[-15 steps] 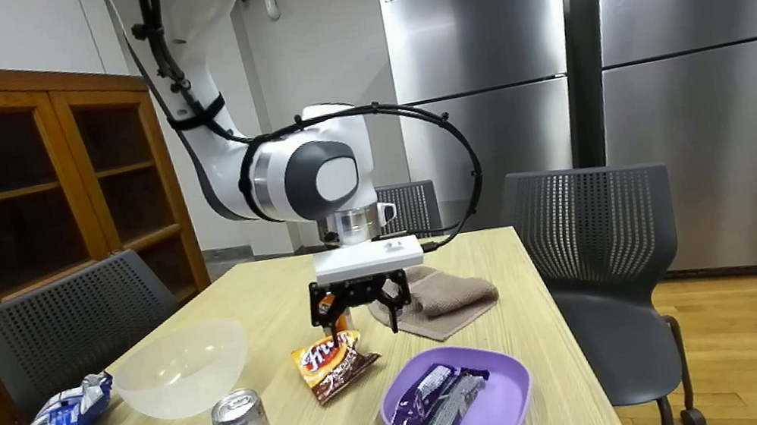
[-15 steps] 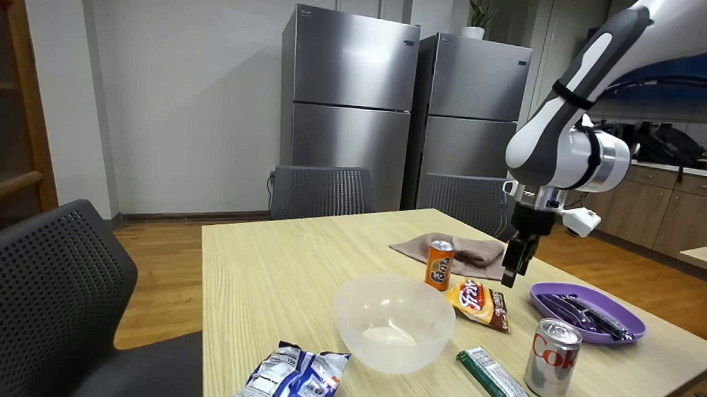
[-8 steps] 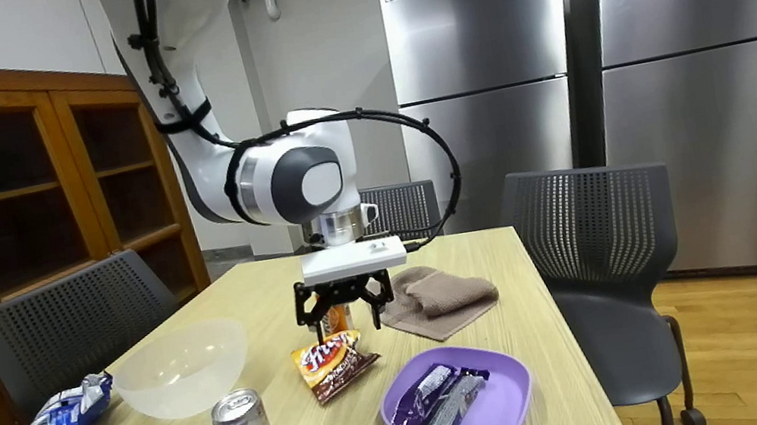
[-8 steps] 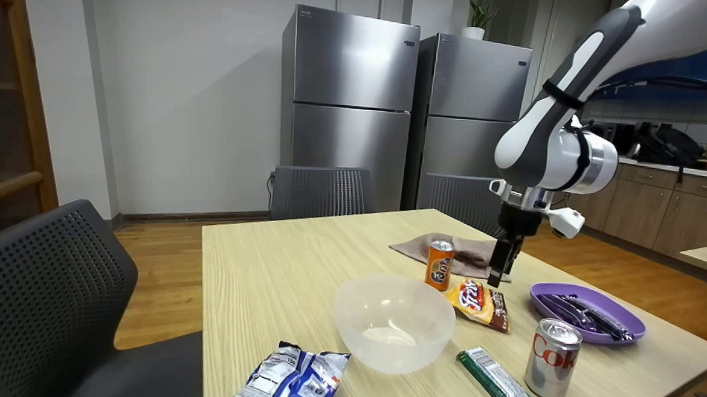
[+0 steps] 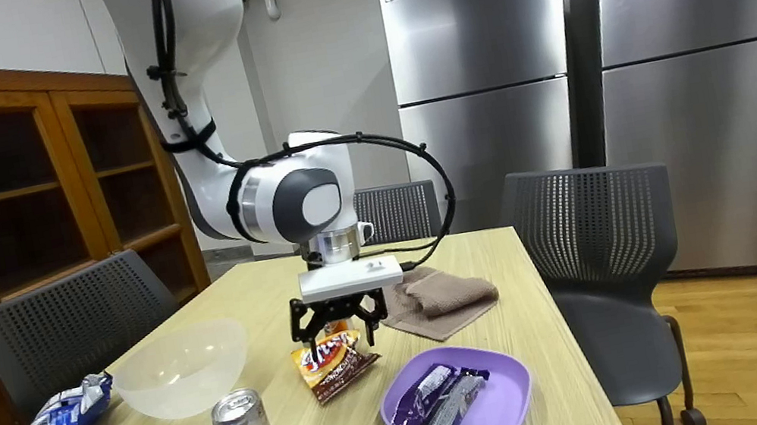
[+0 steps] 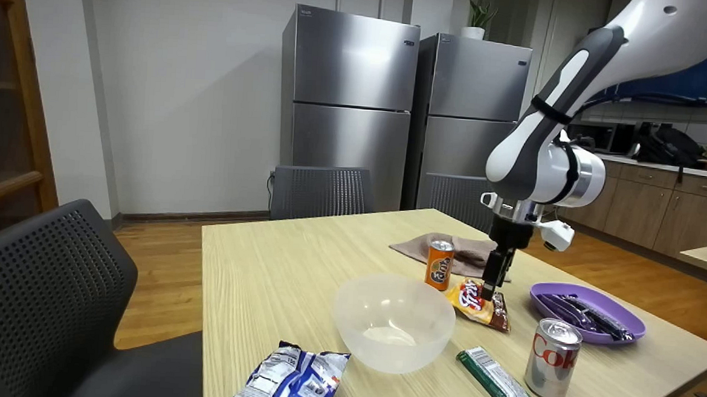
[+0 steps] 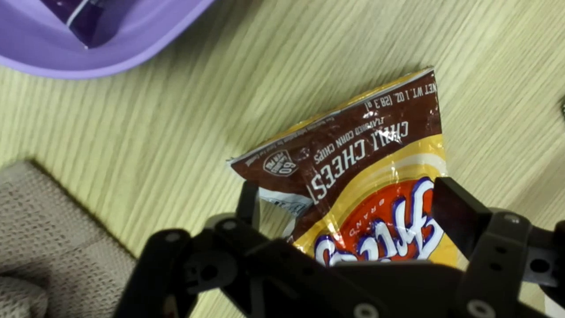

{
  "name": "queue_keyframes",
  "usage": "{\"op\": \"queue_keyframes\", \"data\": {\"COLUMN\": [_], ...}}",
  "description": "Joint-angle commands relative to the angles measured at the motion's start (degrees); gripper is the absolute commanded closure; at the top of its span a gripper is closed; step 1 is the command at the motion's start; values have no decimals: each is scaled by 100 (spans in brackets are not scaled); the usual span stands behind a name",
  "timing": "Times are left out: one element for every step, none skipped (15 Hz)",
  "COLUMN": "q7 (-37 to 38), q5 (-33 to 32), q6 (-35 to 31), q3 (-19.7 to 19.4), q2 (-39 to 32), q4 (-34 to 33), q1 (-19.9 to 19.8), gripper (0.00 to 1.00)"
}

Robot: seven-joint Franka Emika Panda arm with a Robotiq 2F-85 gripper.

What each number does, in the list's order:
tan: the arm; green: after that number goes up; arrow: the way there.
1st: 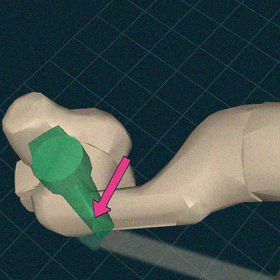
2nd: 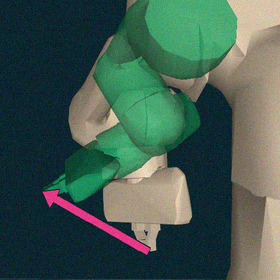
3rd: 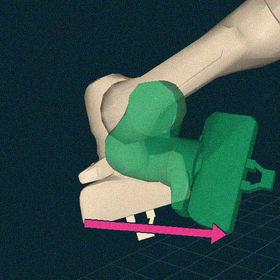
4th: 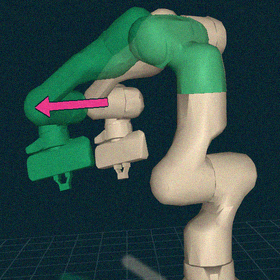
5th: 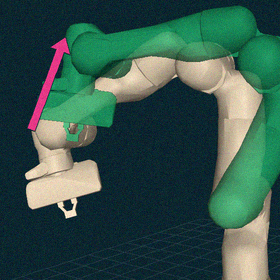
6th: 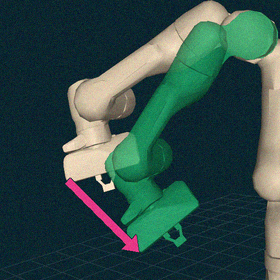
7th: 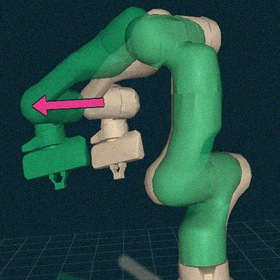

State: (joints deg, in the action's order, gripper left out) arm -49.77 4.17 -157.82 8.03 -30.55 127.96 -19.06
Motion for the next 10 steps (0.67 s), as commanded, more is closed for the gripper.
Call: {"op": "queue_keyframes", "data": {"q7": [-179, -194, -204, -206, -214, -215, -217, -216, -215, -220], "q5": [-5, -9, -11, -15, -19, -21, -23, -27, -33, -37], "q6": [-68, -72, -75, -88, -95, -99, -102, -105, -111, -122], "q3": [107, 116, 123, 126, 127, 125, 123, 118, 111, 110], "q2": [-140, -156, -173, -182, -188, -189, -192, -193, -194, -192], "q4": [-124, -133, -142, -142, -144, -144, -144, -143, -140, -134], "q1": [-82, -88, -91, -90, -91, -89, -87, -84, -79, -79], "gripper": [0, 0, 0, 25, 26, 32, 42, 49, 58, 65]}}
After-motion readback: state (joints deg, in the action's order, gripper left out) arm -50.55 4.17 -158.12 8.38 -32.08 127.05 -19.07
